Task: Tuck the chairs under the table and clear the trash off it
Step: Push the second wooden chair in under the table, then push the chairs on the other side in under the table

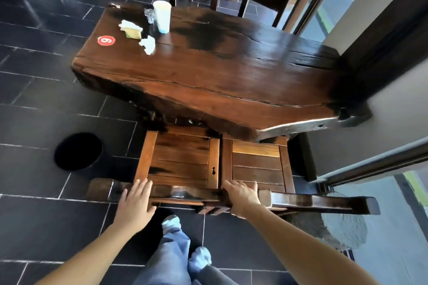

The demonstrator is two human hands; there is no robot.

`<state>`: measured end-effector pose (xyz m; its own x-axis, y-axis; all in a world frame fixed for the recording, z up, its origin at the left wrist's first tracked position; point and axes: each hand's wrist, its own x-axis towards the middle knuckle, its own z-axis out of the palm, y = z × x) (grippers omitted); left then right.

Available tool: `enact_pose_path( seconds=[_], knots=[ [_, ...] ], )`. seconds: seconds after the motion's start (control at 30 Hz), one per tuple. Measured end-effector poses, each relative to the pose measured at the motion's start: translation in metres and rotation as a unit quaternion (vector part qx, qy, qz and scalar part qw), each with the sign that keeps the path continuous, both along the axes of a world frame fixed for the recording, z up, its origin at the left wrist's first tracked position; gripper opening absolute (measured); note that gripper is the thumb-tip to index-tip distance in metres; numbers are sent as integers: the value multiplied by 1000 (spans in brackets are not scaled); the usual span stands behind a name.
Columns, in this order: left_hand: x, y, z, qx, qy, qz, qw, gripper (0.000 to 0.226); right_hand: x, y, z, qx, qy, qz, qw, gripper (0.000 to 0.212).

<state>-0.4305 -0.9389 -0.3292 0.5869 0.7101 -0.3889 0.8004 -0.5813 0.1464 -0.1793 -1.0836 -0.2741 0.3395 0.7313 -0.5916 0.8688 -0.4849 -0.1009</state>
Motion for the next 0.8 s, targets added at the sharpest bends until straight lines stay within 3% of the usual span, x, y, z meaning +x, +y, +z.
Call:
enact_pose_path(
  seconds=[0.13,0.33,0.47,0.67,0.8],
  knots=[
    [-8,-21,12,2,-9,23,1000,69,1,-2,-11,15,0,-2,1000,84],
    [-27,-43,18,27,3,-20,999,85,-2,2,2,0,-5,6,1000,74],
    [-27,-12,35,42,-36,11,998,84,-14,6,5,-17,-36,33,999,74],
    [-41,29,59,19,-134,38,990,70,-91,55,15,105,1,67,992,68],
    [-105,64,63,32,-165,61,984,80,-171,126,36,160,10,103,982,72]
  ],
)
